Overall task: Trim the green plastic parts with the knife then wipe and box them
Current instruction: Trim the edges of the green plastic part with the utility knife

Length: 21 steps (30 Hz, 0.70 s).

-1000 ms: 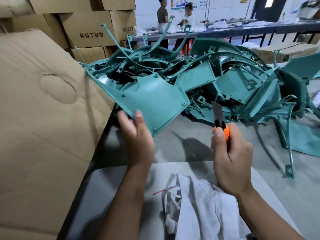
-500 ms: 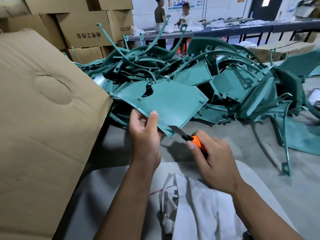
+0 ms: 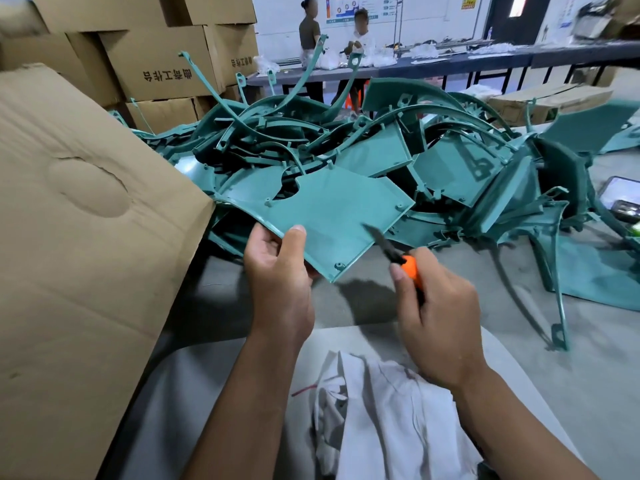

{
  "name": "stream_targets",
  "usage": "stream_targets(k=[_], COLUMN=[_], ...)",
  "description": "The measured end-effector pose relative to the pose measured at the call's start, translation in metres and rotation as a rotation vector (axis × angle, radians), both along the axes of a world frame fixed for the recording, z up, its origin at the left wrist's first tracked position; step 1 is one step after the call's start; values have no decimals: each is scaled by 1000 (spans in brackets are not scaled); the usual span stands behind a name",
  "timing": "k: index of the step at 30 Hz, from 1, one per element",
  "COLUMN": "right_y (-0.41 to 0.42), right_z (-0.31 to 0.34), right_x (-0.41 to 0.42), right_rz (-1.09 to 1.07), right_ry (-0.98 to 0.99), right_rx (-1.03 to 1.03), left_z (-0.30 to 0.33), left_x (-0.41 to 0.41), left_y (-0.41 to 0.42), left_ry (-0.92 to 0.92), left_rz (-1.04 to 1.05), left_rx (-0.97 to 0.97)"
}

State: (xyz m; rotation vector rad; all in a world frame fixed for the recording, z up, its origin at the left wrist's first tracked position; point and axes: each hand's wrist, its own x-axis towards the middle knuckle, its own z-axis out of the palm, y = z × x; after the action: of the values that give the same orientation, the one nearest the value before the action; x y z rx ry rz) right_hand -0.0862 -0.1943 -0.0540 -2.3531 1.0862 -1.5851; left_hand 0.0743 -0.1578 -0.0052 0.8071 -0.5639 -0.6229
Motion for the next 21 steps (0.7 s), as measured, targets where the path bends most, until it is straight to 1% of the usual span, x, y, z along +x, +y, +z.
stream_targets(k=[4, 6, 7, 9, 11, 13, 17, 21], right_y=[-19, -21, -19, -14, -8, -2, 2, 1], right_z=[0, 0, 1, 1, 1, -2, -4, -5], right_x=[-15, -18, -18, -14, -10, -5, -1, -2], right_rz=[-186, -222, -194, -19, 172, 272, 290, 226], right_ry=[-87, -106, -105, -79, 1, 89, 148, 161], right_rx=[70, 84, 68, 7, -8, -5, -12, -4], left_z=[-3, -6, -7, -10, -10, -11, -9, -7], left_x=[2, 2, 3, 3, 3, 3, 4, 4], left_y=[4, 4, 3, 1, -1, -2, -4, -5], left_ry=[-26, -55, -69, -83, -81, -81, -77, -81], left_rz=[22, 38, 45, 58, 69, 72, 73, 64], left_rx=[5, 23, 29, 34, 33, 20, 2, 13])
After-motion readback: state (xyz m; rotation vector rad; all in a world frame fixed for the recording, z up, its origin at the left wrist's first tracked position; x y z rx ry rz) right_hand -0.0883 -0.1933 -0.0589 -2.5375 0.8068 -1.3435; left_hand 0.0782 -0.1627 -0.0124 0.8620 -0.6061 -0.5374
